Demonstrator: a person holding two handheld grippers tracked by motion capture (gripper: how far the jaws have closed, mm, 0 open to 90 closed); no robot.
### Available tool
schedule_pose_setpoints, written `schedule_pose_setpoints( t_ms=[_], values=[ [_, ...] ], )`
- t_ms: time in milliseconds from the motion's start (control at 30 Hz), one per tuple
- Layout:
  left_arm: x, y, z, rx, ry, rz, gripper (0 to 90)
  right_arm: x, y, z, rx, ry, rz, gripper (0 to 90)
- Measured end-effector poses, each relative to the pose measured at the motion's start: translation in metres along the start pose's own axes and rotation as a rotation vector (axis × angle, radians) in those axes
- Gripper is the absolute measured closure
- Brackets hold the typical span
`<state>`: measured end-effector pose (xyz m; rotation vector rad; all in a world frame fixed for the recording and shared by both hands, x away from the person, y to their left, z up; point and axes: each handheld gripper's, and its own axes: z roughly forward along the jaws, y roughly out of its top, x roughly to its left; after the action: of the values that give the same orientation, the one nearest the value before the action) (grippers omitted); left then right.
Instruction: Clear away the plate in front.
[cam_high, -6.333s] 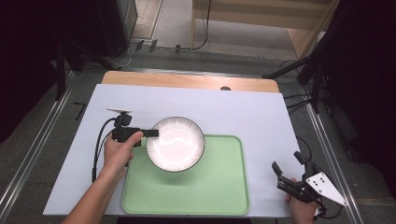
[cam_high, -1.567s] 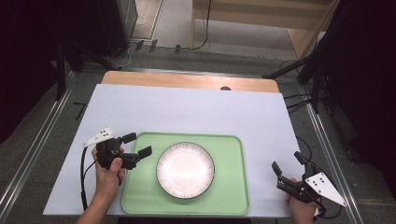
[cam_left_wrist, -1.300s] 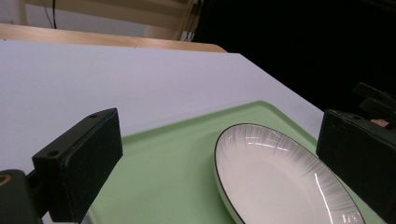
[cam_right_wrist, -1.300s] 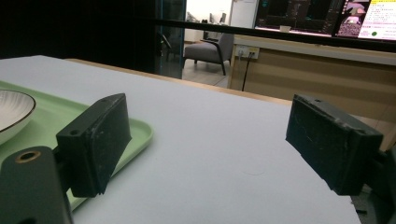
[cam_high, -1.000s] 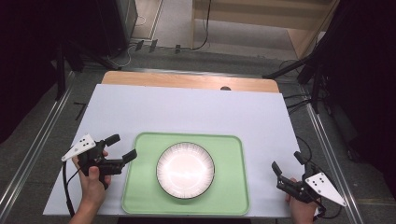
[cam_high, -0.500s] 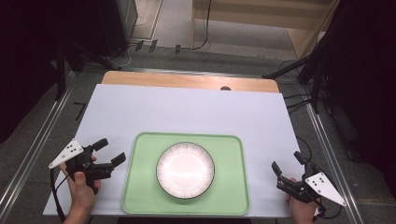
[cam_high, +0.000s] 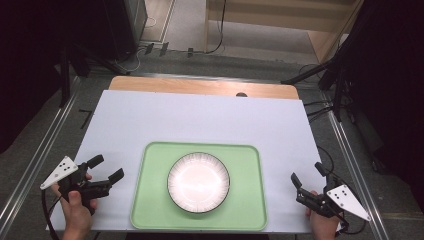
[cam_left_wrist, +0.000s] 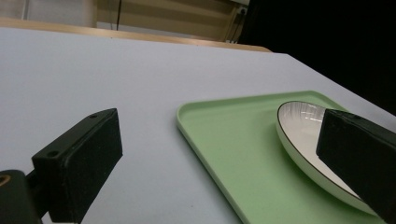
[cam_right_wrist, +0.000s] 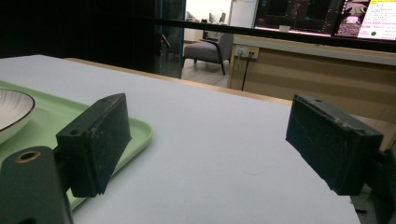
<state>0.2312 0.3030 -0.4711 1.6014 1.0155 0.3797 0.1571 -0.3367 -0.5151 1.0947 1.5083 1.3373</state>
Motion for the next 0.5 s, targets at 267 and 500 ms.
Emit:
schedule_pose_setpoints(
  t_ms=[267,500],
  values=[
    [0.004,-0.007,-0.008,0.011,0.020,-0.001,0.5,0.000,0.000,0.000,-0.001,-0.001,0.001,14.5],
    [0.007,-0.011,-0.019,0.015,0.049,0.003,0.5,0.000,0.000,0.000,-0.004,0.000,0.003,14.5]
  ],
)
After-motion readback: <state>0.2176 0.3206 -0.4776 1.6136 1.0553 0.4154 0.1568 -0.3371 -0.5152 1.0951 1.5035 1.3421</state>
